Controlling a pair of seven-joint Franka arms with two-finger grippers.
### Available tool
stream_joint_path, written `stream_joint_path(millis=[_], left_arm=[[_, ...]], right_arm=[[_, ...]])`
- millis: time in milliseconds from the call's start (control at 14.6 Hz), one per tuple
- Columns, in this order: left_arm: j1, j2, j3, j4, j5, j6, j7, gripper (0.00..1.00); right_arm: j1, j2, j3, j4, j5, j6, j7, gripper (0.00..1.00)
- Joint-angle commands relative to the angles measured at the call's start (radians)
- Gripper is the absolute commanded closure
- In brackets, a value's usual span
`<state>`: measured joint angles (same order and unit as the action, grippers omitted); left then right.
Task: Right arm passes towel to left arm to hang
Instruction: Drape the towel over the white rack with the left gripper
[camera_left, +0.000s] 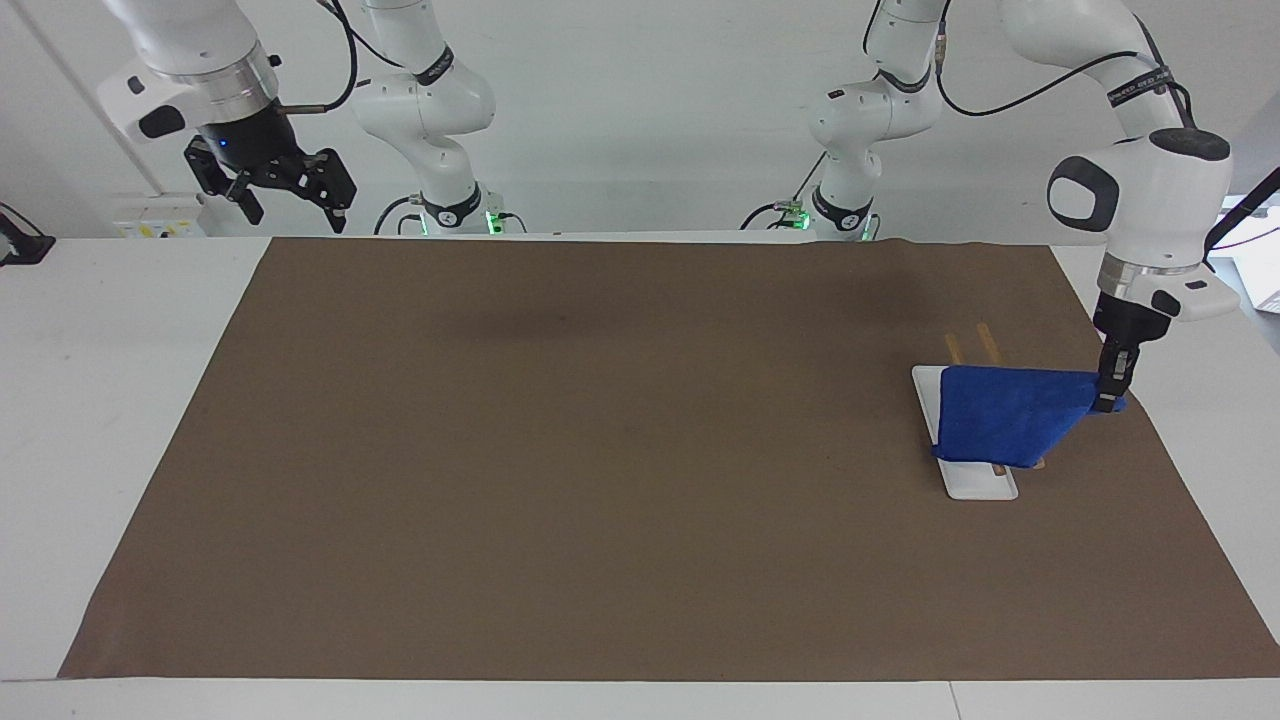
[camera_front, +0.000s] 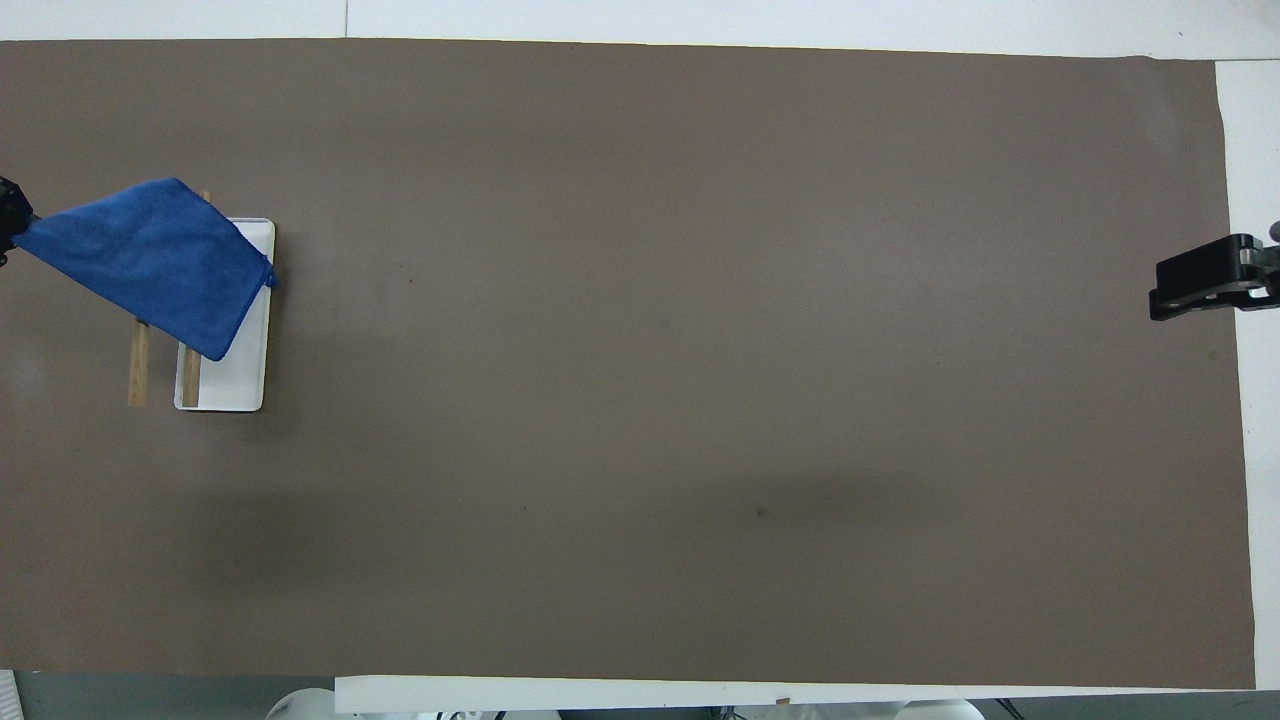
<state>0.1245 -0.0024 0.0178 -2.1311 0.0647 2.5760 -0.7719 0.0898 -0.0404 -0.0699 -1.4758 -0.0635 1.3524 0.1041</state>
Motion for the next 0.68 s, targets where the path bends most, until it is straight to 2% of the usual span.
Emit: stream_joint_path(millis=[0, 273, 478, 615], left_arm=[[0.012, 0.012, -0.001, -0.007, 0.030, 0.055, 0.013, 0.96], [0.032, 0.018, -0.001, 0.002, 0.081, 0.061, -0.001, 0.96], [0.047, 0.018, -0.001, -0.001, 0.081, 0.087, -0.050, 0.96], [0.046, 0.015, -0.001, -0.010, 0.083, 0.087, -0.055, 0.96]], right_arm=[[-0.044, -0.007, 0.009, -0.015, 0.007, -0.003, -0.035, 0.00], [-0.108, -0.036, 0.024, -0.083, 0.005, 0.002, -0.037, 0.00], [-0.191, -0.029, 0.129, -0.077, 0.002, 0.065, -0.041, 0.00], [-0.203, -0.027, 0.136, -0.074, 0.002, 0.045, -0.041, 0.00]])
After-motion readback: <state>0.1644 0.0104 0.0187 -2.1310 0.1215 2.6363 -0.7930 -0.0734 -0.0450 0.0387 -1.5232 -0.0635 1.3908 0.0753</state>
